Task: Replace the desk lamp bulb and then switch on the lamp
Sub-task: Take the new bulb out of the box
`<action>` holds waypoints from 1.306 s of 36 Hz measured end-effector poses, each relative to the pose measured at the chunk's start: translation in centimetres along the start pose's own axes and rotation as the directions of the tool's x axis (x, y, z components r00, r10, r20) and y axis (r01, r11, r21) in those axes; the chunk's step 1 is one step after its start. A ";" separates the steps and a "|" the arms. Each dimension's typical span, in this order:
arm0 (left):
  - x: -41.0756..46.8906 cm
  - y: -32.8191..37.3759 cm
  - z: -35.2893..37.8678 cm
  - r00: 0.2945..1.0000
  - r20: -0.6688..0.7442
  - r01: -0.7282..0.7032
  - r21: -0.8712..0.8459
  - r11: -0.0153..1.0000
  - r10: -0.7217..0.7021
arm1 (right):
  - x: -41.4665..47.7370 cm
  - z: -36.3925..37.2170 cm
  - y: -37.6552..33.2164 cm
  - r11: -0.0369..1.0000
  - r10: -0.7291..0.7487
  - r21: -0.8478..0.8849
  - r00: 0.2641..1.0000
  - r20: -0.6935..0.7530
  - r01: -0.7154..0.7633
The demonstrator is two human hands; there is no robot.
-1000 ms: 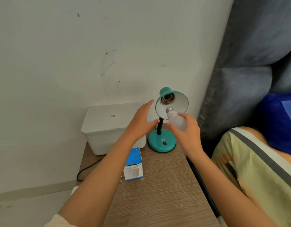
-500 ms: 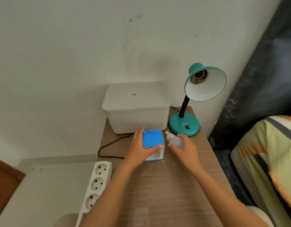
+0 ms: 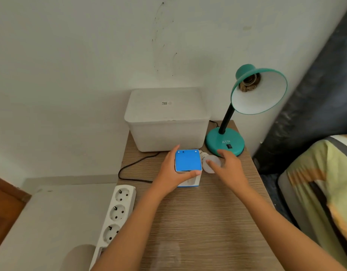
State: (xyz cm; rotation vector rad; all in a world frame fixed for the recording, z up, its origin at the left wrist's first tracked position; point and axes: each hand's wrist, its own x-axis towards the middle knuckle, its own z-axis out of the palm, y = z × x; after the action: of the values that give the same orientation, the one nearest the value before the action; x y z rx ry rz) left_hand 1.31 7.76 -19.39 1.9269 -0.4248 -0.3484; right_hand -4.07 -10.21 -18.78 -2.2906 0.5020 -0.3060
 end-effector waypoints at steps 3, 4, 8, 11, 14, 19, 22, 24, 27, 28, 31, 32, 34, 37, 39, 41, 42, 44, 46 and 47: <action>-0.3 -0.3 0.0 1.000 0.006 0.007 -0.013 1.000 -0.007 | -0.1 -1.2 -1.5 0.989 -0.142 0.028 0.990 -0.012 0.142; -0.5 -0.4 0.0 1.000 0.007 0.011 -0.017 1.000 -0.011 | 0.0 -1.6 -2.2 0.981 -0.192 0.039 0.981 0.027 0.191; -0.7 -0.6 0.1 1.000 0.002 0.007 -0.024 1.000 -0.007 | 0.5 -2.6 -5.0 0.908 -0.386 -0.039 0.868 0.312 0.418; -0.7 -0.6 0.1 1.000 0.021 0.009 -0.023 1.000 -0.009 | 1.1 -2.4 -6.4 0.831 -0.395 -0.163 0.771 0.499 0.531; -0.7 -0.6 -0.2 0.998 0.057 0.030 -0.007 1.000 -0.030 | 1.5 -2.2 -7.2 0.791 -0.350 -0.225 0.723 0.596 0.569; -0.8 -1.0 -0.9 0.995 0.097 0.019 0.092 0.996 -0.028 | 1.7 -2.1 -7.9 0.739 -0.327 -0.281 0.690 0.646 0.612; -0.8 -1.1 -1.0 0.992 0.117 0.028 0.123 0.992 -0.042 | 1.7 -2.1 -7.9 0.730 -0.331 -0.285 0.686 0.647 0.621; -0.8 -1.1 -0.9 0.993 0.114 0.025 0.121 0.992 -0.039 | 1.6 -2.1 -7.9 0.720 -0.341 -0.290 0.686 0.643 0.630; -0.8 -1.2 -0.9 0.995 0.102 0.009 0.103 0.995 -0.020 | 1.4 -2.0 -7.6 0.685 -0.396 -0.299 0.684 0.612 0.664; -0.8 -1.2 -0.9 0.995 0.098 0.007 0.096 0.995 -0.017 | 1.2 -1.9 -7.3 0.676 -0.424 -0.292 0.681 0.596 0.676; -1.0 -1.3 -0.8 0.997 0.082 -0.012 0.070 0.997 0.006 | 0.6 -2.0 -6.2 0.681 -0.502 -0.244 0.683 0.531 0.690; -1.1 -1.4 -0.8 0.997 0.077 -0.017 0.060 0.998 0.012 | 0.4 -2.1 -5.9 0.686 -0.530 -0.221 0.684 0.501 0.693; -1.2 -1.4 -0.8 0.997 0.076 -0.024 0.045 0.999 0.021 | 0.3 -2.3 -5.9 0.715 -0.579 -0.158 0.704 0.411 0.681; -1.2 -1.4 -0.8 0.996 0.084 -0.037 -0.004 0.999 0.037 | 1.1 -2.5 -6.7 0.826 -0.545 -0.009 0.802 0.245 0.564; -1.4 -1.3 -0.7 0.994 0.081 -0.066 -0.021 0.998 0.067 | 1.8 -2.5 -7.0 0.885 -0.466 0.081 0.868 0.172 0.459; -1.6 -1.3 -0.7 0.994 0.067 -0.084 -0.037 0.996 0.086 | 2.5 -2.2 -7.0 0.923 -0.373 0.150 0.919 0.125 0.354; -1.7 -1.4 -0.6 0.994 0.062 -0.091 -0.044 0.995 0.093 | 2.7 -2.0 -6.9 0.936 -0.323 0.179 0.941 0.099 0.302; -1.9 -1.4 -0.7 0.994 0.051 -0.094 -0.042 0.995 0.096 | 2.9 -1.5 -6.3 0.947 -0.217 0.255 0.974 0.058 0.196; -2.0 -1.3 -0.8 0.994 0.051 -0.092 -0.033 0.995 0.093 | 2.9 -1.1 -5.7 0.939 -0.132 0.327 0.990 0.056 0.107; -2.0 -1.3 -0.8 0.994 0.050 -0.091 -0.027 0.995 0.092 | 2.8 -1.0 -5.4 0.936 -0.114 0.341 0.991 0.067 0.084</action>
State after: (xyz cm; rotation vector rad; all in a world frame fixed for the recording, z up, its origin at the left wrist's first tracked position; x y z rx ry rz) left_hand 0.04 9.76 -20.18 1.8712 -0.5386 -0.3416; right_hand -0.55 -8.63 -13.97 -1.9859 0.2655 -0.3155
